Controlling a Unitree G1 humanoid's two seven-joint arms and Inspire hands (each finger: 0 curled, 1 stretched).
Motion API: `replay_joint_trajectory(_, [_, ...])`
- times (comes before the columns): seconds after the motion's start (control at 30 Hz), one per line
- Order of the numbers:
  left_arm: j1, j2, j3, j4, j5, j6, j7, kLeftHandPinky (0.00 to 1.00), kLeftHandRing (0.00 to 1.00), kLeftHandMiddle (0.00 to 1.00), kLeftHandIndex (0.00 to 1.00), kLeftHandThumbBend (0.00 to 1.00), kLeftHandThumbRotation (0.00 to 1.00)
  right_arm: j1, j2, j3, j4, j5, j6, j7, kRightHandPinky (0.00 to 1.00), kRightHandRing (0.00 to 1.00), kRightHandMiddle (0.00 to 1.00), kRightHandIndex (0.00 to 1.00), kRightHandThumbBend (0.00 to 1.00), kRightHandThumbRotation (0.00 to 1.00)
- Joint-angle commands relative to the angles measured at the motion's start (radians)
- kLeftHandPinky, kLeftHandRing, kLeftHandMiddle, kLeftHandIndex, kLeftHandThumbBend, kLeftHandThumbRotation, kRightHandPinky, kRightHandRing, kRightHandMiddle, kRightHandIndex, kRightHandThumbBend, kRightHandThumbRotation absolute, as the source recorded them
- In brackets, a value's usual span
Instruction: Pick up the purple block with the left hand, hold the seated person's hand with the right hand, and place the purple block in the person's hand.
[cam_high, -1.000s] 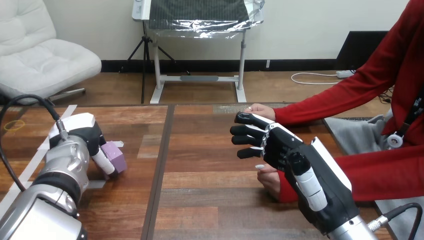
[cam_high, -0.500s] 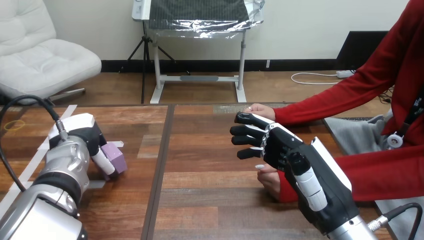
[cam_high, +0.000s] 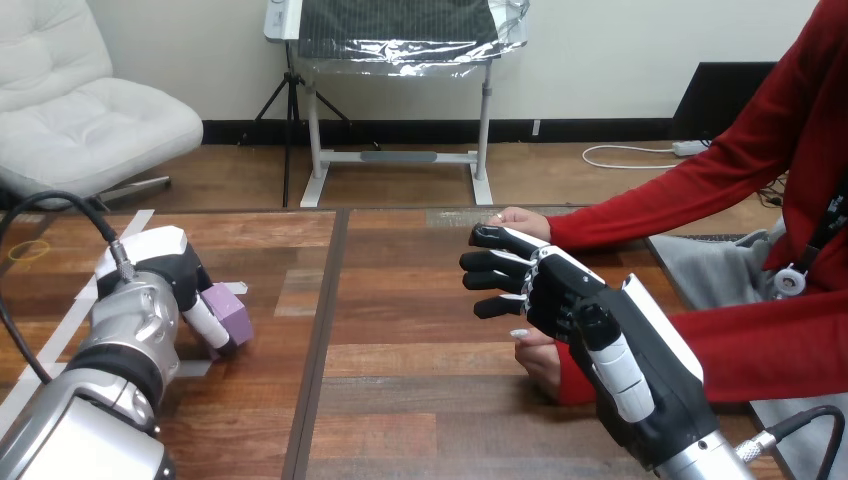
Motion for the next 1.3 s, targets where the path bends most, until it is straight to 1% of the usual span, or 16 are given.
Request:
replay_joint_trajectory(0.0, [-0.026,0.0,0.026,-0.022,-0.017,-0.02,0.05,0.2,0.29,0.39,0.7,0.67,0.0,-0.037,-0.008,-0.014,-0.048,0.009,-0.011,-0.004,0.72,0.8,0.81,0.85,0.91,1.0])
replay_joint_trajectory(0.07, [-0.025,-0.001,0.041,-0.027,-0.029,-0.026,0.059,0.2,0.29,0.39,0.68,0.67,0.0,-0.038,-0.008,-0.014,-0.046,0.009,-0.011,-0.004,0.72,0.8,0.81,0.85,0.91,1.0])
replay_joint_trajectory(0.2, [-0.026,-0.004,0.071,-0.034,-0.06,-0.034,0.072,0.2,0.29,0.38,0.57,0.67,0.0,-0.039,-0.006,-0.014,-0.043,0.01,-0.01,-0.005,0.72,0.8,0.81,0.85,0.92,1.0])
replay_joint_trajectory(0.23, [-0.026,-0.005,0.075,-0.035,-0.065,-0.036,0.074,0.2,0.29,0.38,0.52,0.67,0.0,-0.039,-0.006,-0.014,-0.043,0.01,-0.009,-0.005,0.72,0.8,0.81,0.85,0.92,1.0])
replay_joint_trajectory(0.37, [-0.025,-0.007,0.109,-0.047,-0.102,-0.052,0.082,0.23,0.33,0.41,0.47,0.69,0.0,-0.039,-0.003,-0.014,-0.041,0.007,-0.008,-0.009,0.72,0.8,0.81,0.85,0.92,1.0])
replay_joint_trajectory(0.43, [-0.024,-0.007,0.121,-0.051,-0.115,-0.059,0.084,0.27,0.37,0.44,0.46,0.7,0.0,-0.04,-0.003,-0.015,-0.041,0.005,-0.008,-0.011,0.72,0.8,0.81,0.84,0.92,1.0])
replay_joint_trajectory(0.47, [-0.023,-0.008,0.134,-0.055,-0.13,-0.065,0.084,0.28,0.38,0.45,0.46,0.7,0.0,-0.04,-0.002,-0.015,-0.041,0.003,-0.007,-0.015,0.72,0.8,0.81,0.84,0.92,1.0])
replay_joint_trajectory(0.5, [-0.023,-0.008,0.143,-0.057,-0.139,-0.069,0.084,0.32,0.41,0.47,0.46,0.71,0.0,-0.04,-0.001,-0.016,-0.042,0.002,-0.005,-0.017,0.71,0.79,0.81,0.84,0.92,1.0])
replay_joint_trajectory(0.6, [-0.02,-0.009,0.171,-0.066,-0.169,-0.08,0.079,0.35,0.44,0.49,0.46,0.71,0.0,-0.039,0.004,-0.018,-0.044,-0.008,-0.003,-0.03,0.71,0.79,0.8,0.84,0.93,1.0])
replay_joint_trajectory(0.7, [-0.018,-0.009,0.19,-0.073,-0.19,-0.087,0.075,0.38,0.45,0.5,0.46,0.71,0.0,-0.039,0.007,-0.018,-0.044,-0.018,-0.005,-0.041,0.7,0.78,0.8,0.83,0.93,1.0])
replay_joint_trajectory(0.87, [-0.01,-0.013,0.241,-0.096,-0.247,-0.098,0.069,0.39,0.45,0.49,0.46,0.73,0.0,-0.043,0.011,-0.02,-0.033,-0.029,-0.019,-0.057,0.69,0.77,0.79,0.82,0.89,1.0])
replay_joint_trajectory(0.93, [-0.007,-0.014,0.254,-0.104,-0.263,-0.101,0.067,0.4,0.45,0.49,0.46,0.73,0.0,-0.044,0.01,-0.019,-0.031,-0.028,-0.02,-0.059,0.68,0.77,0.79,0.82,0.88,1.0])
replay_joint_trajectory(0.97, [-0.001,-0.014,0.267,-0.114,-0.278,-0.111,0.066,0.4,0.45,0.49,0.46,0.74,0.0,-0.044,0.01,-0.02,-0.03,-0.028,-0.019,-0.06,0.68,0.77,0.79,0.82,0.88,1.0])
replay_joint_trajectory(1.13, [0.021,-0.013,0.303,-0.154,-0.32,-0.138,0.063,0.39,0.43,0.47,0.46,0.73,0.0,-0.046,0.009,-0.02,-0.025,-0.031,-0.019,-0.069,0.68,0.77,0.79,0.82,0.85,1.0])
replay_joint_trajectory(1.27, [0.054,-0.013,0.342,-0.208,-0.362,-0.172,0.059,0.37,0.41,0.46,0.45,0.73,0.0,-0.047,0.012,-0.021,-0.019,-0.039,-0.02,-0.081,0.68,0.77,0.78,0.81,0.85,1.0])
